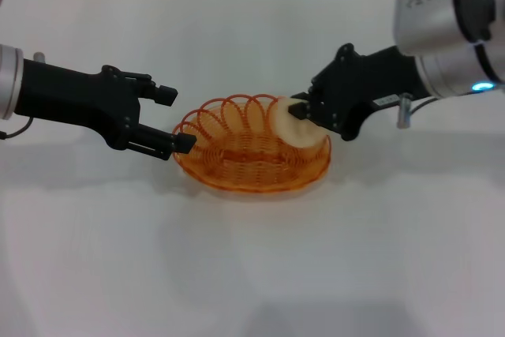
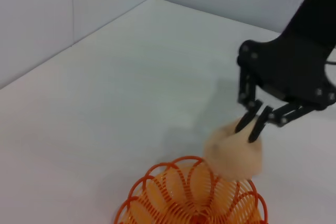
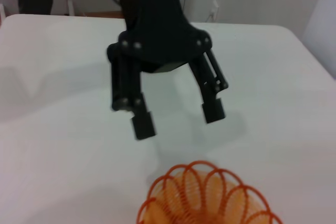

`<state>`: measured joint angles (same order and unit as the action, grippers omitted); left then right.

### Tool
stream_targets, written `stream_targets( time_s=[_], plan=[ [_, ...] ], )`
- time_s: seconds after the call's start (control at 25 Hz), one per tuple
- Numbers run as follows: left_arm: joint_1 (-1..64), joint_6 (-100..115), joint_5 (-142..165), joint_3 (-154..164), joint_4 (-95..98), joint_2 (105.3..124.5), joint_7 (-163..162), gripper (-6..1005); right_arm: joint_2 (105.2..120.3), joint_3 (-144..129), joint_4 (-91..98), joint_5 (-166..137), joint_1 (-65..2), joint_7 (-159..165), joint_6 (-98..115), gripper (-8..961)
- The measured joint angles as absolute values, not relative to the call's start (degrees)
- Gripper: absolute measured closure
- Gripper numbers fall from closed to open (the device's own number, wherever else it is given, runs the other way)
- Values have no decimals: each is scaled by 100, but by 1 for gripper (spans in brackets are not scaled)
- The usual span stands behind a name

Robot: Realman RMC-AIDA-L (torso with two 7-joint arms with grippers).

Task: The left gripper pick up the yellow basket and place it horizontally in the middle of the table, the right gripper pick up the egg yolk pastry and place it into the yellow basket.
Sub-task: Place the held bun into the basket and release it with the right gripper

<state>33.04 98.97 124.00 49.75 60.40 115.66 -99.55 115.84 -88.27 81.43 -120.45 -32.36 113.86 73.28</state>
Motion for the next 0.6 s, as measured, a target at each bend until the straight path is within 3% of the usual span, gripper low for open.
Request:
stream_targets(
  time_s=[0.6],
  plan=[
    [3345,9897,12321,4975,6038,11572,-9949,111,11598,-9418,7429,-12042,-3574,11391,6536,917]
  ],
)
